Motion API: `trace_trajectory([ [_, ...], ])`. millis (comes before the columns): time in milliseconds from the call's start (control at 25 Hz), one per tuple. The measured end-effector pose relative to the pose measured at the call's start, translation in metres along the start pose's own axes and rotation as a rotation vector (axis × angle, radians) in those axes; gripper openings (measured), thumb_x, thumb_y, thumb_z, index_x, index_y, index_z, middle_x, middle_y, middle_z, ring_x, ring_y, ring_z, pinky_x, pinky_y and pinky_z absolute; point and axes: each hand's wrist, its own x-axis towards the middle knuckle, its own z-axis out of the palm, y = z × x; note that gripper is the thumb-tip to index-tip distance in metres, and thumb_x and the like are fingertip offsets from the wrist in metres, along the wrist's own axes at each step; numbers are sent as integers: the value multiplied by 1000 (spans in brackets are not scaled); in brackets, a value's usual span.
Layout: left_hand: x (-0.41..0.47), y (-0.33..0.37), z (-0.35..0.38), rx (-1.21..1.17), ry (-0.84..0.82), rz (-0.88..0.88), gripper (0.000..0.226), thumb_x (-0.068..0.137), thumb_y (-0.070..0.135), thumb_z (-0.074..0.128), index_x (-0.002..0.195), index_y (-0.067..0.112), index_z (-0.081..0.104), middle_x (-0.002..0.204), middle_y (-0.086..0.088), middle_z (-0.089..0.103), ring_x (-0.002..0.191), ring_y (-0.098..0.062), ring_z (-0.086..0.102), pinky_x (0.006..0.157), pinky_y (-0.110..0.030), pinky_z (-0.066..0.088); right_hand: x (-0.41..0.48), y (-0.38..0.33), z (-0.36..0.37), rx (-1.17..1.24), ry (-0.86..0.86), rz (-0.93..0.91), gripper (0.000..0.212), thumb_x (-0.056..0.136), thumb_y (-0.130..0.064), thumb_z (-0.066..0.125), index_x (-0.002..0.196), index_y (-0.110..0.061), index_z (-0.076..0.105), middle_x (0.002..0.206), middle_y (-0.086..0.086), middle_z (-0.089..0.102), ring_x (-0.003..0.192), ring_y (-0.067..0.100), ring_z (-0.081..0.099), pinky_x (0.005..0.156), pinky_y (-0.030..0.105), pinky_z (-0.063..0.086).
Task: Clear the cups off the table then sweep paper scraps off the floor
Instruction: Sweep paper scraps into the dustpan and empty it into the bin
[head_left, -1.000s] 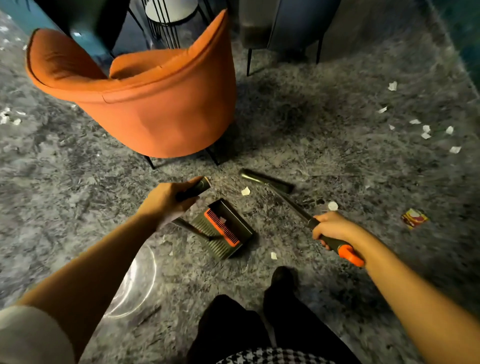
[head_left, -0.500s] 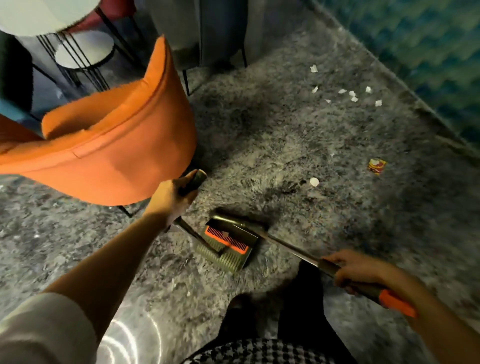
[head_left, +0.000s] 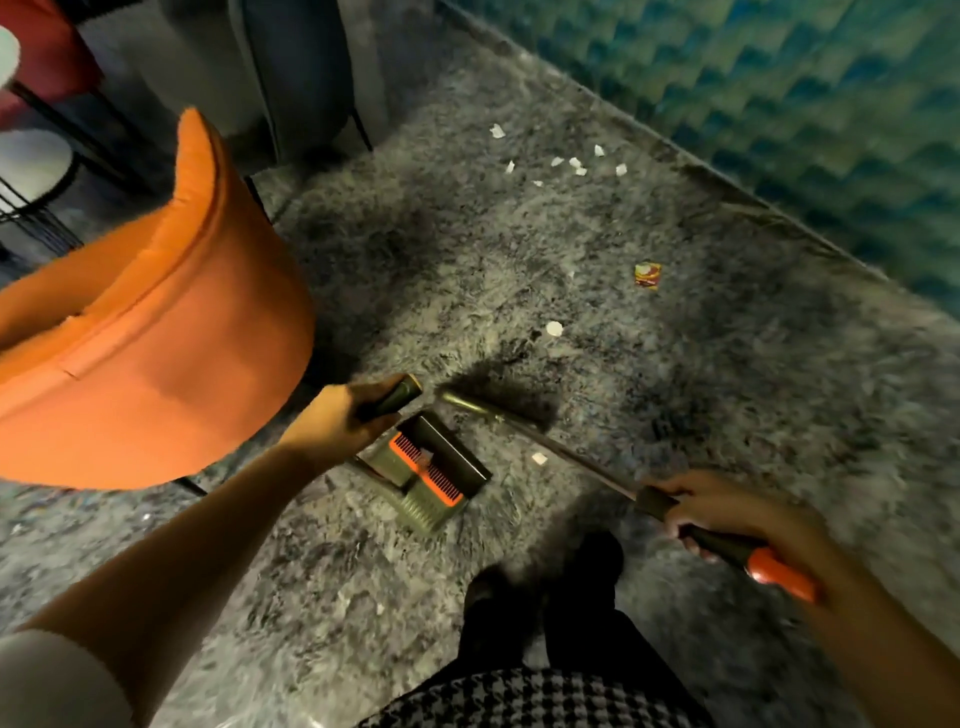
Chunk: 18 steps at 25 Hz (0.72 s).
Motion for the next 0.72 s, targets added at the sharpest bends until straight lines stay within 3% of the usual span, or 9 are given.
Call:
trace_trajectory([
  [80,7,10,6,3,-50,51,50,83,10,71,131,9,56,112,-13,69,91,-8,65,67,-4,39,4,18,10,40,73,5,30,79,16,51,107,7,56,52,14,48,31,14,46,32,17,36],
  [160,14,19,14,-13,-90,48,51,84,14,70,133,13,55,124,-7,63,107,-16,63,80,-19,44,12,30,21,175,141,48,15,79,17,49,88,7,56,49,15,47,27,14,44,30,15,34],
  [240,18,25,24,5,-120,64,51,85,17,69,134,16,54,125,-5,63,109,-20,63,83,-25,48,19,35,32,295,191,109,15,80,16,50,74,2,52,45,14,48,25,14,43,30,15,35],
  [360,28,36,40,38,-157,84,51,86,22,68,134,20,53,115,-7,69,99,-23,67,77,-33,52,18,40,54,440,194,158,22,81,16,48,70,-3,49,42,11,47,25,12,43,30,14,36],
  [560,48,41,44,-3,-164,64,48,85,21,70,131,18,57,105,-12,71,95,-24,68,78,-39,54,0,30,86,526,63,120,22,84,17,42,85,-4,48,51,11,42,23,8,39,30,11,33],
  [720,49,41,42,30,-179,34,49,85,24,69,131,22,57,101,-11,72,91,-23,68,75,-40,54,-23,27,62,737,-63,133,23,88,17,31,97,3,47,36,6,41,24,7,37,28,9,28],
])
